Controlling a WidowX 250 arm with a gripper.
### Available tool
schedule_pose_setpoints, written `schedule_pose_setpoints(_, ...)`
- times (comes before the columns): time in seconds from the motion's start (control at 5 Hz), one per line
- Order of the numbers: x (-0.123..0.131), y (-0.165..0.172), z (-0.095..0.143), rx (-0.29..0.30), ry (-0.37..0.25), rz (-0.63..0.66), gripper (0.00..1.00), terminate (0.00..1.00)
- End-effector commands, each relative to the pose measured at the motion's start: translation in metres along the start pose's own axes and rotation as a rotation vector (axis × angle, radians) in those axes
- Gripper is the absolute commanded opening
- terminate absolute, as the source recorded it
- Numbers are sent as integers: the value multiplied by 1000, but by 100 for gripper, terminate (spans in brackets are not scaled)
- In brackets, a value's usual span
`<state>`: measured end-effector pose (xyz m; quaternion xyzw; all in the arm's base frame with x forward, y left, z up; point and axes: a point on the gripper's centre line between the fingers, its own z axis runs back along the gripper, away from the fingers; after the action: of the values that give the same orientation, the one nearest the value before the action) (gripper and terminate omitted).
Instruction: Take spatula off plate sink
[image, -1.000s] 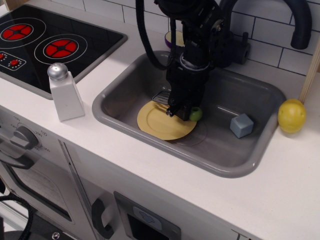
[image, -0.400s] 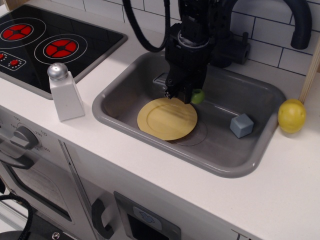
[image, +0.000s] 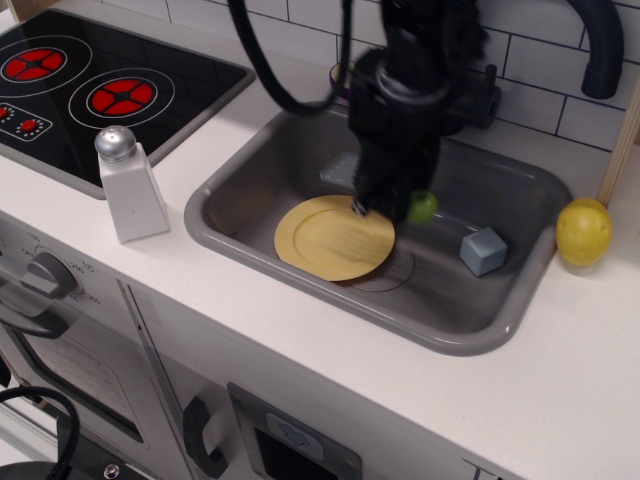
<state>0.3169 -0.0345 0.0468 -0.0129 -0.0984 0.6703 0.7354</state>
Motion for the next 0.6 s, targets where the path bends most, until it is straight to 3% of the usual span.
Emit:
schedule_pose_setpoints(0.0,-17,-7,0,15,27,266,0,0)
schedule_pose_setpoints(0.2,-22,-4,-8,28,1,382,0,0)
schedule_pose_setpoints(0.4,-26,2,-15,23,22,469,0,0)
